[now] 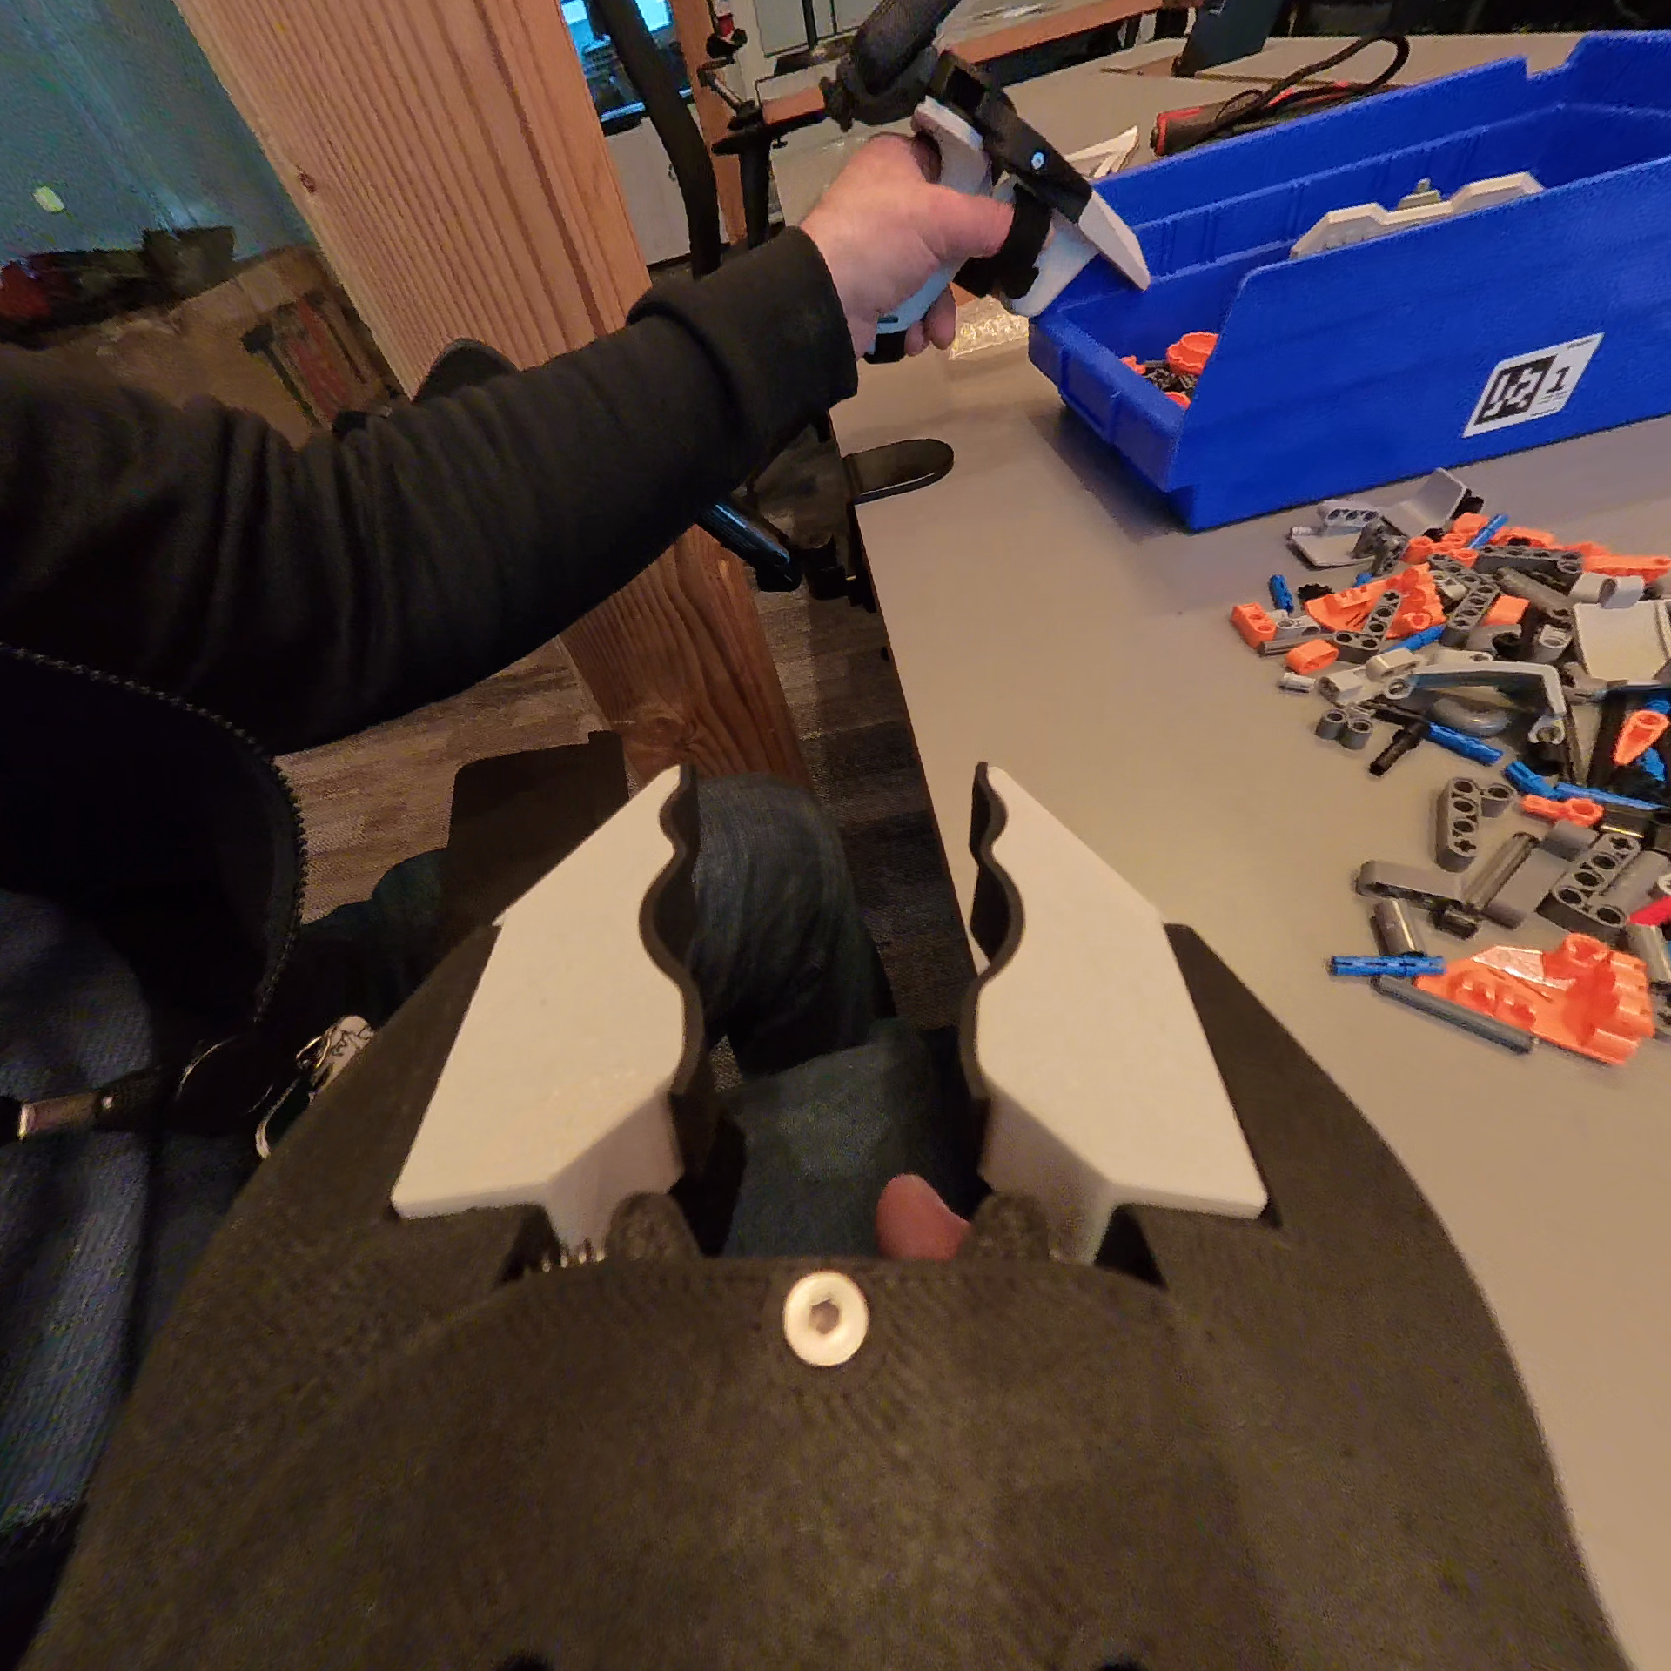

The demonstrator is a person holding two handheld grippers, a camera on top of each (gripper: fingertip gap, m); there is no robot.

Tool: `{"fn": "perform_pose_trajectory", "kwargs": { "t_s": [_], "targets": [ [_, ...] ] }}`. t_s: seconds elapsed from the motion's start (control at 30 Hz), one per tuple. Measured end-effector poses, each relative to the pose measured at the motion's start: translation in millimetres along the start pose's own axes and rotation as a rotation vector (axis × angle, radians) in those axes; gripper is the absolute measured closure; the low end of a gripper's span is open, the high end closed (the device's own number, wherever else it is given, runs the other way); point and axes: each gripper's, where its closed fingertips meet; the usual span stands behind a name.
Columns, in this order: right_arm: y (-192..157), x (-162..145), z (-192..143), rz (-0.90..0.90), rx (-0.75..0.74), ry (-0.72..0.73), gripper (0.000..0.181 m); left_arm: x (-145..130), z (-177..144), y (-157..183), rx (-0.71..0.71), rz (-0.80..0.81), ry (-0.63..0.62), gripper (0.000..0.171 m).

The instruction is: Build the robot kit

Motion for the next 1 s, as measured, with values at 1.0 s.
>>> {"fn": "perform_pose_trajectory", "kwargs": {
  "t_s": [1.0],
  "targets": [
    [154, 56, 155, 0.187, -0.368, -0.051, 0.132, -72, -80, 82, 0.217, 0.061, 0.052, 0.161]
  ]
}}
Point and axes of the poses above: each gripper's, where its closed fingertips meet, z out along the fingers, x out of its top, y = z × x across the jaws, and after that the axes turned 3 degrees about -y, right-handed
